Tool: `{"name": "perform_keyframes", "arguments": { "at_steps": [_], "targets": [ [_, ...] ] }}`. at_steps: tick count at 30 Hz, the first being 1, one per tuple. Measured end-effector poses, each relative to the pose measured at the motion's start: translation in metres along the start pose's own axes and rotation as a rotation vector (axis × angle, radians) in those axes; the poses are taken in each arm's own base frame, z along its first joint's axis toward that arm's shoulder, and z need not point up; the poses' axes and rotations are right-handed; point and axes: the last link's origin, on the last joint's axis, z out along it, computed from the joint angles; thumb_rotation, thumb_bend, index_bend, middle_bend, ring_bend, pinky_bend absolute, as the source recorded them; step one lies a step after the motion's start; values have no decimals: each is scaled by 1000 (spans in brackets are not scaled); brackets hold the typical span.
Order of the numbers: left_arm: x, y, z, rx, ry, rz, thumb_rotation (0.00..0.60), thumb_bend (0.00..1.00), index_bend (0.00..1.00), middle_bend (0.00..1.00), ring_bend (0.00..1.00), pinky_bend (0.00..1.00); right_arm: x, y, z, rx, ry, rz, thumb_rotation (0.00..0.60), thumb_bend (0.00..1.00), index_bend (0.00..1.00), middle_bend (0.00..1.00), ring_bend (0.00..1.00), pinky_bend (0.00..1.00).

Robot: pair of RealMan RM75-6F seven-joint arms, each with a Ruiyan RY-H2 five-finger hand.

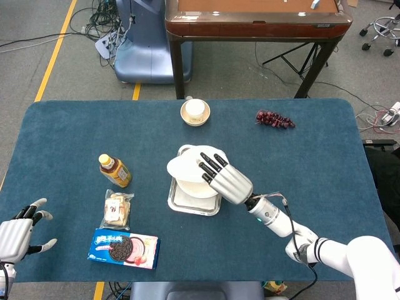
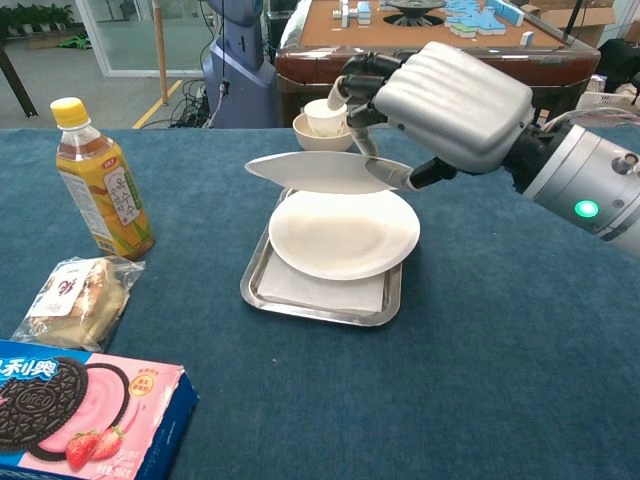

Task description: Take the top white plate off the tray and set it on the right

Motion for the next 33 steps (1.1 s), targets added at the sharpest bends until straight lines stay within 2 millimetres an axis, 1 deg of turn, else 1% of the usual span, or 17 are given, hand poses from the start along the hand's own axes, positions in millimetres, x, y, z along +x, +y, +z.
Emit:
{"name": "perform_keyframes", "arguments": {
  "at_steps": [5, 8, 17, 24, 33],
  "targets": [
    [-1, 0, 0, -2, -2, 3, 600, 102, 411, 168, 193, 389, 6, 11, -6, -8, -4, -50, 600, 482, 634, 262, 141, 305],
    [-1, 1, 0, -3, -3, 5, 600, 102, 411, 168, 194, 389, 9, 22, -13, -25, -16, -79, 600, 482, 634, 262, 141, 305],
    [-4, 2, 0, -6, -13, 15, 600, 103, 411, 168, 194, 389, 5, 54, -45, -109, -89, -149, 600, 482, 639, 262, 141, 305],
    [-6, 4, 1, -9, -22, 20, 600, 103, 411, 168, 194, 389, -7, 69, -66, -151, -170, -183, 600, 482, 640, 262, 140, 305],
    [-7, 4, 1, -7, -25, 19, 600, 103, 411, 168, 194, 389, -28, 77, -91, -195, -280, -196, 600, 482, 640, 262, 141, 305]
  ]
}}
